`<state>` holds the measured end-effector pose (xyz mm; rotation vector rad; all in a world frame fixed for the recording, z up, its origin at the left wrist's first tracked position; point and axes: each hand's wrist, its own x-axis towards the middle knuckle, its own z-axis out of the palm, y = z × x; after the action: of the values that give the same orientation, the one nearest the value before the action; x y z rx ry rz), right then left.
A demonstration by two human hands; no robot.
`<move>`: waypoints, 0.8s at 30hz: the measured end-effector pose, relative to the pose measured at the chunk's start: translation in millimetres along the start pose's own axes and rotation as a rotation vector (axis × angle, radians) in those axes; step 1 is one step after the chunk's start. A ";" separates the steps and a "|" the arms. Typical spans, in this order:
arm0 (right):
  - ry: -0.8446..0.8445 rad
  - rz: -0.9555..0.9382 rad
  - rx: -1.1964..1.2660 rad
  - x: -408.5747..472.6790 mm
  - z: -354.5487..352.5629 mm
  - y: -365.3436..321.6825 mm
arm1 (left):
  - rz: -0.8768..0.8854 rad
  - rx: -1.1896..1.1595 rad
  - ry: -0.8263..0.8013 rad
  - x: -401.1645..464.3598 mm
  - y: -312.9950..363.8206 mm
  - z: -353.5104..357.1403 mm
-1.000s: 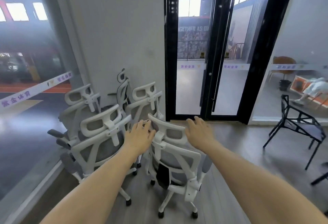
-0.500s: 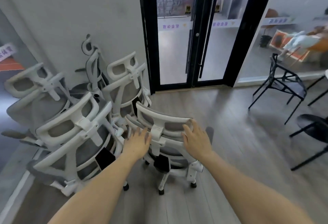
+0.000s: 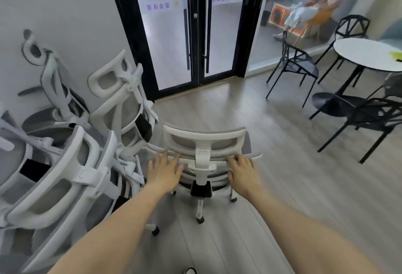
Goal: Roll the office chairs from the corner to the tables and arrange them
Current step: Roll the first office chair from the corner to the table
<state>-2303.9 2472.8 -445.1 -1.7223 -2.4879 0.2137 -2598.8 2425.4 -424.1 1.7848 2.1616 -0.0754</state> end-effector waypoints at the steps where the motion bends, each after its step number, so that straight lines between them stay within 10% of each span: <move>1: -0.014 0.006 -0.002 3.6 0.3 -1.7 | -0.014 -0.007 -0.012 0.2 -4.3 -2.1; 24: 0.138 0.102 0.228 -46.5 6.8 65.3 | 0.187 0.220 -0.044 -30.5 45.5 28.7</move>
<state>-2228.5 2451.5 -463.8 -1.7083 -2.1870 0.3595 -2543.8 2399.0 -434.5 2.0768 2.0116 -0.3148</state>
